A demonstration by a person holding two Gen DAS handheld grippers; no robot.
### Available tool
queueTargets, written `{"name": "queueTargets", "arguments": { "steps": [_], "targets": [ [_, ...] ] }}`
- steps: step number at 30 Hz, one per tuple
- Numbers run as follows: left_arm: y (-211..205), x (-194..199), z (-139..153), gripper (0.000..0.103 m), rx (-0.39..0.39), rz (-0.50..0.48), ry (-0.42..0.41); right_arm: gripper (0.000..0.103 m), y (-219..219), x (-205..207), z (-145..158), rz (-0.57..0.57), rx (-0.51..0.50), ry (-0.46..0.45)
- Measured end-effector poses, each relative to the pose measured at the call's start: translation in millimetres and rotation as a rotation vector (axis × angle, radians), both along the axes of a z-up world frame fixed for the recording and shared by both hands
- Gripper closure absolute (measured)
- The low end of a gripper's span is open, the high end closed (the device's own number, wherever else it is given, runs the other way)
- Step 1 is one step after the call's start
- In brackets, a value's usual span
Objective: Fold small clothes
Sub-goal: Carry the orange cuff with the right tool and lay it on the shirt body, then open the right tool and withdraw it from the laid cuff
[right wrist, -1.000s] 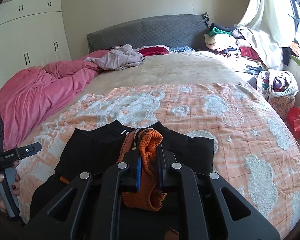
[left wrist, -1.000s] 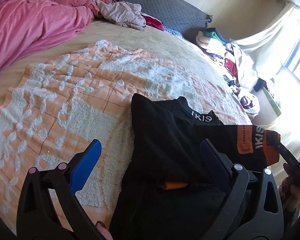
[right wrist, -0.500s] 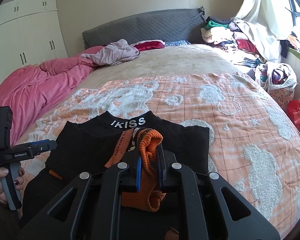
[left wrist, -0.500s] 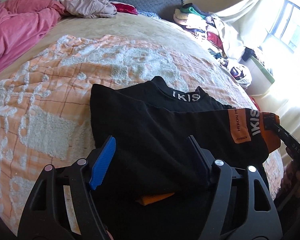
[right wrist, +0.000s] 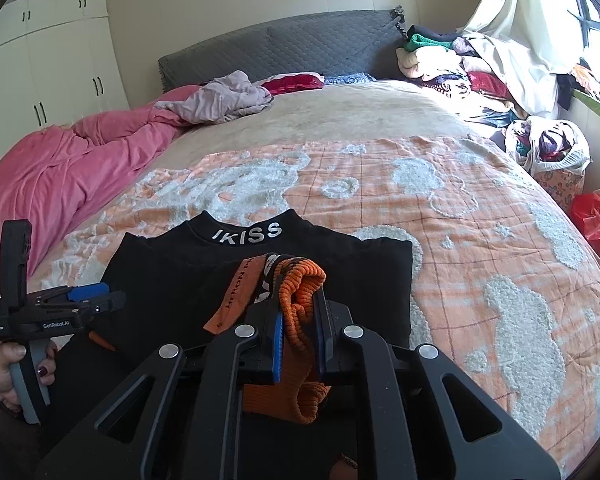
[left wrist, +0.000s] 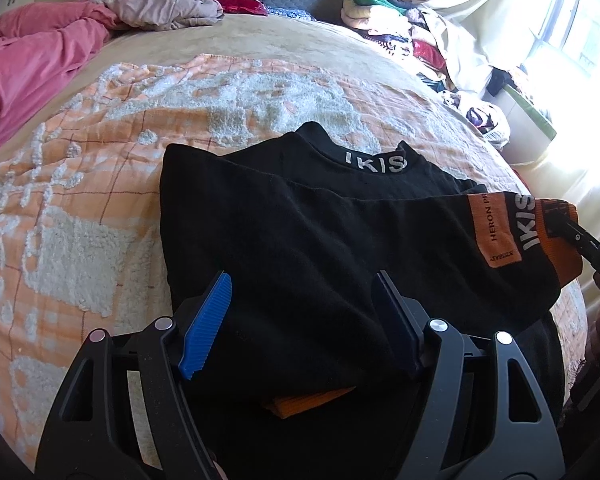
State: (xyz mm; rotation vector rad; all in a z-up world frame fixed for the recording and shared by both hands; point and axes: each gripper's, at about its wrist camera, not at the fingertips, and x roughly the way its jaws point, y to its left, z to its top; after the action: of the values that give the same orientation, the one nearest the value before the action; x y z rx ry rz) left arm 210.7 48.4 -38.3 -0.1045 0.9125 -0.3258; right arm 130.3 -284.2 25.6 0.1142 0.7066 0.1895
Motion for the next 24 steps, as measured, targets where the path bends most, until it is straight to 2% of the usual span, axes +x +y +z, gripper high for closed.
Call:
{"name": "queueTargets", "arguments": {
  "steps": [6, 13, 19, 21, 24],
  "targets": [
    [-4, 0, -5, 0.038, 0.029, -0.001, 0.011, 0.088, -2, 1, -2, -0.057, -0.052, 0.006],
    [-7, -2, -9, 0.038, 0.049, 0.006, 0.021, 0.085, 24, 2, -11, 0.027, -0.065, 0.035],
    [-8, -1, -13, 0.038, 0.070, 0.004, 0.032, 0.074, 63, 12, -34, 0.141, -0.107, 0.119],
    [-9, -2, -13, 0.038, 0.078, 0.002, 0.032, 0.061, 69, 15, -45, 0.135, -0.159, 0.162],
    [-8, -1, -13, 0.038, 0.072, 0.001, 0.036, 0.057, 64, 19, -65, 0.117, -0.214, 0.244]
  ]
}}
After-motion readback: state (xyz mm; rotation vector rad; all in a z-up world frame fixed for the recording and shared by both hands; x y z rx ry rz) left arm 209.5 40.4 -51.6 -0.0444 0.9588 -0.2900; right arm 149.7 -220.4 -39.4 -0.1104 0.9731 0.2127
